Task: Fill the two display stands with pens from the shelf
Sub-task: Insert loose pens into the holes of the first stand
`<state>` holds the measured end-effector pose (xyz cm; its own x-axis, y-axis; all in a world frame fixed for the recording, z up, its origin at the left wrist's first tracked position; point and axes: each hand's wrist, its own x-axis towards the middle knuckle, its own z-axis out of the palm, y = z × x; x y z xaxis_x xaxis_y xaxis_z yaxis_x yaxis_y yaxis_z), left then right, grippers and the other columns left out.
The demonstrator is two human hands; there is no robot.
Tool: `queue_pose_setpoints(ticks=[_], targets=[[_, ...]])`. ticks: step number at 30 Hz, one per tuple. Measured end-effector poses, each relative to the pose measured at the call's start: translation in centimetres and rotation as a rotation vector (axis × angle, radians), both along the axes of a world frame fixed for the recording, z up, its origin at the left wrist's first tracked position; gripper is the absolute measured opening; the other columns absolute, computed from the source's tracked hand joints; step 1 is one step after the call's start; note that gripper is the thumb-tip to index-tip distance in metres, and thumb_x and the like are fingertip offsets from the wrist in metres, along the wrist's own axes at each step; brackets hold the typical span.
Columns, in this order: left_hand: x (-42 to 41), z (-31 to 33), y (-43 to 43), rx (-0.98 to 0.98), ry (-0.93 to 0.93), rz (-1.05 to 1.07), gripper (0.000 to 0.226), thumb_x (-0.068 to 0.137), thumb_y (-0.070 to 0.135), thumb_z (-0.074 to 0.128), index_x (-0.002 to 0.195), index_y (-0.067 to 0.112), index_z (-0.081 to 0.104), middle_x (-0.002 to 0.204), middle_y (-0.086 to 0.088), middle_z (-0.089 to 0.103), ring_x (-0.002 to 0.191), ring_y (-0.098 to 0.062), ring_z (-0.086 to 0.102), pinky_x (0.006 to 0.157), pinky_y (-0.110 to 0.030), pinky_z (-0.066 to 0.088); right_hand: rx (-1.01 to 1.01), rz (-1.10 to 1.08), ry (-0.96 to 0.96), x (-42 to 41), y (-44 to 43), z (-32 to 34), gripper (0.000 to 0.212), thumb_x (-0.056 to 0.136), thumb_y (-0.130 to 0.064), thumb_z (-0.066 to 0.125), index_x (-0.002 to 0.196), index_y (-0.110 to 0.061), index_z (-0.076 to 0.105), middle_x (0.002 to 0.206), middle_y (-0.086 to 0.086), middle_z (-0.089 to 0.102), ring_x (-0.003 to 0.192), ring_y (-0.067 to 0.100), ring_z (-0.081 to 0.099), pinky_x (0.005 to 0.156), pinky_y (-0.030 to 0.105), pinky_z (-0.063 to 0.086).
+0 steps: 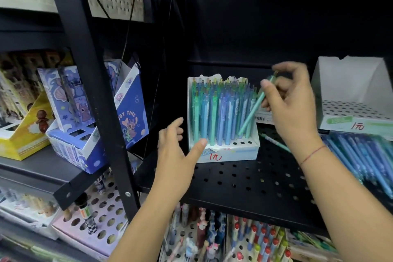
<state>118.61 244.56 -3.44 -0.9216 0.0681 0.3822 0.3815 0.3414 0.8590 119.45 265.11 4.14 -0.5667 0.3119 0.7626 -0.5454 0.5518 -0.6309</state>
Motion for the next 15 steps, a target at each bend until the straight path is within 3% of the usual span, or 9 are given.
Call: queue_pose_setpoints(ticks=[3,7,15], targets=[[-0.9,0.1,0.4,-0.063,-0.125,-0.099,0.076,0.088,0.043,0.062,0.148,0.042,0.017,0.149,0.011,0.027,0.134,-0.011,0.033,0.110,-0.039,0.035,0.126,-0.085,-0.024,-0.3,-0.2,-0.4,0.023,0.094,-0.020,0.058,0.108,-0.025,0.041,0.071,0.005,0.060,0.063,0.014,0.061,0.062,0.023,0.050],[-1.0,-0.1,0.4,-0.051,-0.144,-0.125,0.081,0.088,0.041,0.063,0.149,0.047,0.010,0.155,0.013,0.021,0.140,-0.011,0.027,0.111,-0.038,0.032,0.195,-0.071,-0.053,-0.5,-0.7,-0.9,0.024,0.093,-0.019,0.059,0.107,-0.027,0.041,0.069,0.004,0.059,0.068,0.023,0.062,0.069,0.037,0.052],[-0.9,-0.2,0.2,-0.049,-0.131,-0.132,0.081,0.088,0.040,0.064,0.148,0.049,0.010,0.154,0.015,0.023,0.139,-0.009,0.029,0.109,-0.035,0.032,0.297,-0.033,-0.121,-0.9,-1.2,-1.5,0.013,0.092,-0.022,0.061,0.104,-0.023,0.058,0.080,-0.004,0.062,0.074,0.012,0.061,0.068,0.020,0.049]])
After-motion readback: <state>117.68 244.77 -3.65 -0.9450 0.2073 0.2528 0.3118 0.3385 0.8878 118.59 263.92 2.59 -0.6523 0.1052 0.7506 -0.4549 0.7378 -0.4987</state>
